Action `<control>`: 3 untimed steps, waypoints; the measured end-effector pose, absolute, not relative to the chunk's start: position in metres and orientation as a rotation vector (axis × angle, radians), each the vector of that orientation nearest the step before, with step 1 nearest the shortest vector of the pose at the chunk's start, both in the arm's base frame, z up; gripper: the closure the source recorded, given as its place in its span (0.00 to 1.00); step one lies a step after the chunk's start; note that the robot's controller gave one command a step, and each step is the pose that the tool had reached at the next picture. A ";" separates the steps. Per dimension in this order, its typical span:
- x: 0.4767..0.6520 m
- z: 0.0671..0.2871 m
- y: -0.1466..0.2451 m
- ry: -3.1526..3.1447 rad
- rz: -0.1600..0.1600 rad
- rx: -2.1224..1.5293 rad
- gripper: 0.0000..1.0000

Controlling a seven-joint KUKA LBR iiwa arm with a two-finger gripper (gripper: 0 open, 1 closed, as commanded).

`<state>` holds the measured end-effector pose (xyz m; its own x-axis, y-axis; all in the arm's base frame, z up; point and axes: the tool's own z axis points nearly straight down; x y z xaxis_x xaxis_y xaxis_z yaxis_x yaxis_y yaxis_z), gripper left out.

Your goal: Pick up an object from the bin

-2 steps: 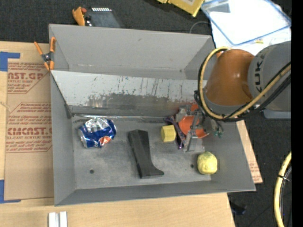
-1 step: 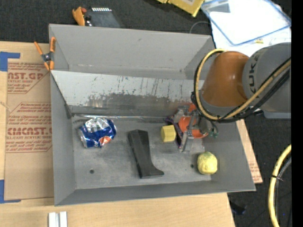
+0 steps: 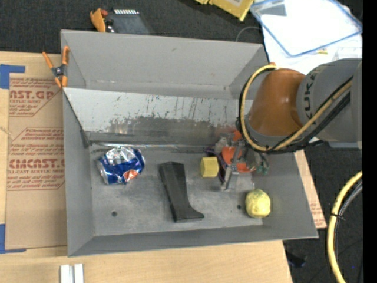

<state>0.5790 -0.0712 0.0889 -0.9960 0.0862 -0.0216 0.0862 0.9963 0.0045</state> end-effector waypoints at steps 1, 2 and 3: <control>0.595 0.072 -0.060 3.109 0.008 0.185 1.00; 0.595 0.072 -0.060 3.109 0.008 0.185 1.00; 0.583 0.073 0.005 3.112 0.009 0.005 0.00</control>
Offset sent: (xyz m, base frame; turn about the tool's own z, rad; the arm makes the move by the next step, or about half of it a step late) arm 0.0000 0.0000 0.0000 0.0000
